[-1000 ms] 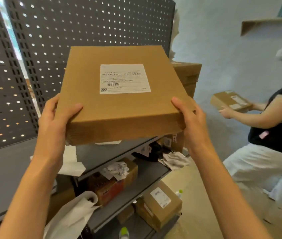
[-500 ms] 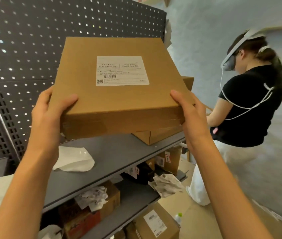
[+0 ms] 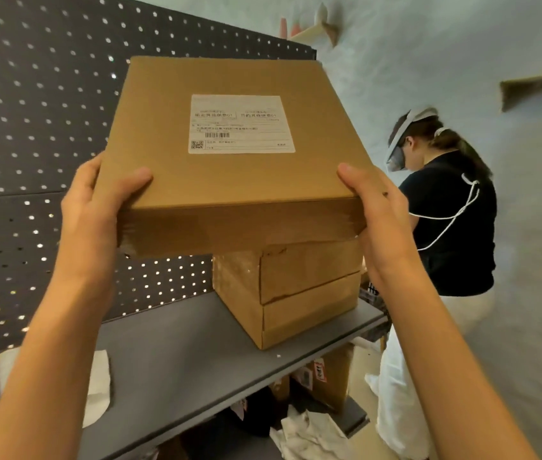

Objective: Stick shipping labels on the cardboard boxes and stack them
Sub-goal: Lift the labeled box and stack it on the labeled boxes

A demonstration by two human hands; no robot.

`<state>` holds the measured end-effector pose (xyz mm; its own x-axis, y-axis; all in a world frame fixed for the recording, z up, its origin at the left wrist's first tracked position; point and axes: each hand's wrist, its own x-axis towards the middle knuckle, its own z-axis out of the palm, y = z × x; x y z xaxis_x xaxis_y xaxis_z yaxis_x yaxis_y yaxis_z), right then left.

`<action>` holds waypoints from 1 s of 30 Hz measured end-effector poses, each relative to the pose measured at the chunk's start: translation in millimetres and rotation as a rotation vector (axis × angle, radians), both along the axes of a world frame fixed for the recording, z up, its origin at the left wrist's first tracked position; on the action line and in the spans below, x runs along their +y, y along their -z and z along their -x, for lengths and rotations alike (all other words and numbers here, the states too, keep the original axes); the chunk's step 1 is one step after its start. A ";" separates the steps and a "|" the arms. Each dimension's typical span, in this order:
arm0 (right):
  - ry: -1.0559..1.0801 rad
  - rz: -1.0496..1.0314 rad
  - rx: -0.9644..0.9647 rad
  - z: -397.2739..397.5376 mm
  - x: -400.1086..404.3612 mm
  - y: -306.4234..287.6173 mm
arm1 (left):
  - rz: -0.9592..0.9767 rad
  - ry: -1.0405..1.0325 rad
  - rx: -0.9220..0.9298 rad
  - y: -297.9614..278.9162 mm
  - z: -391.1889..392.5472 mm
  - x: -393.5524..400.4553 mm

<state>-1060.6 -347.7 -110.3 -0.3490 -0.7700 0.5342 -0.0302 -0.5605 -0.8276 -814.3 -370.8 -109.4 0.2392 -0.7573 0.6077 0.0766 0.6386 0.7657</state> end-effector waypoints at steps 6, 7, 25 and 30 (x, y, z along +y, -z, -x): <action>-0.085 0.020 -0.007 51.0 -32.2 -8.6 | 0.015 -0.086 -0.006 -8.7 49.4 -8.8; -0.113 0.018 -0.008 59.8 -37.3 -10.3 | 0.019 -0.102 -0.004 -8.7 58.3 -8.2; -0.349 -0.070 0.023 161.8 -103.6 -56.3 | -0.081 -0.387 0.009 -49.3 173.1 -14.7; -0.332 -0.057 0.029 166.1 -125.9 -60.7 | -0.106 -0.400 -0.058 -55.5 179.6 -32.5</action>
<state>-1226.7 -473.6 -49.6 -0.0595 -0.8678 0.4934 0.1222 -0.4969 -0.8592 -993.8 -403.2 -53.9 0.4950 -0.6709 0.5522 -0.2066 0.5264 0.8247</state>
